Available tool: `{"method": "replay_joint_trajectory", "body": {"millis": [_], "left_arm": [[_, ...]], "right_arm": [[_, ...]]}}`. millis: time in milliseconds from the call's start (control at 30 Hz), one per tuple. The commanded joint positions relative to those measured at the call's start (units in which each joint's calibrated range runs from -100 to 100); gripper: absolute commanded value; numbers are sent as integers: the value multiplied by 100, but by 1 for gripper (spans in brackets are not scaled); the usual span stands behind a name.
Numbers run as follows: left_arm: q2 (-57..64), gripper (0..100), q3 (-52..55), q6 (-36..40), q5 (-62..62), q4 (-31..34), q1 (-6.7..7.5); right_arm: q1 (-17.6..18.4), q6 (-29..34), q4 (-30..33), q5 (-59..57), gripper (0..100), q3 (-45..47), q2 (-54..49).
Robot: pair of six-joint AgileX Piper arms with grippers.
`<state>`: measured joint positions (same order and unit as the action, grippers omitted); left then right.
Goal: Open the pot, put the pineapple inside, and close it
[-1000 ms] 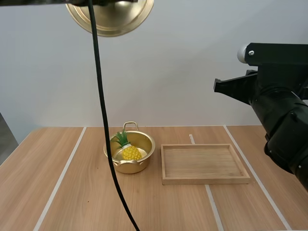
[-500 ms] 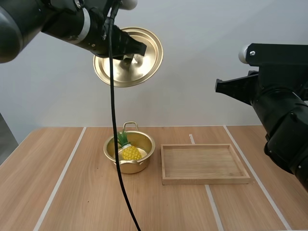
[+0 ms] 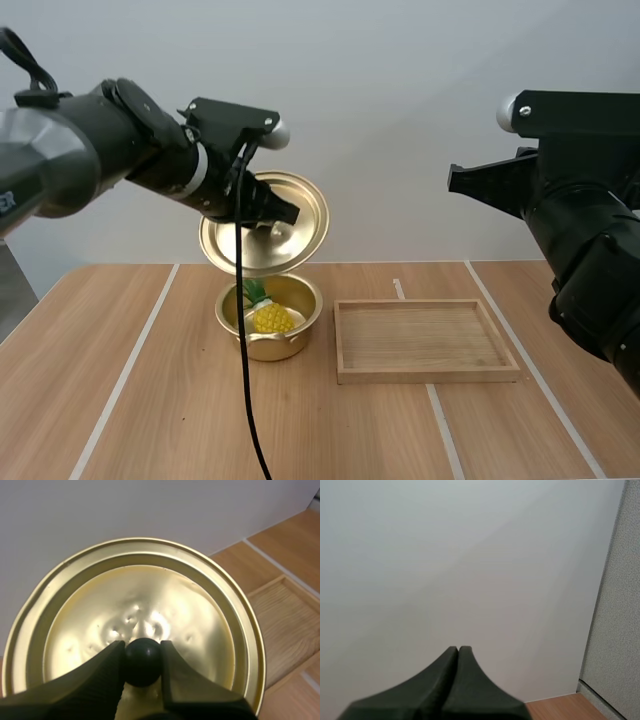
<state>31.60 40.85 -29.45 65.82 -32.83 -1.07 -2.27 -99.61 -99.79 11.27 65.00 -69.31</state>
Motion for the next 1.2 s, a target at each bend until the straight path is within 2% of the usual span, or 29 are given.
{"method": "replay_joint_trajectory", "body": {"millis": [0,300,700,1167], "left_arm": [[9,0,379,-288,-524,-182,13],[-42,0,1207,-959,-1342,-722,13],[-1052,0,1207,-1179,-1853,-746,13],[-1574,0,1207,-2097,-2408,-1519,13]], "right_arm": [[-17,-39,-21,58,0,14,-55],[-17,-39,-21,58,0,14,-55],[-17,-39,-21,56,0,29,-55],[-17,-39,-21,56,0,29,-55]]}}
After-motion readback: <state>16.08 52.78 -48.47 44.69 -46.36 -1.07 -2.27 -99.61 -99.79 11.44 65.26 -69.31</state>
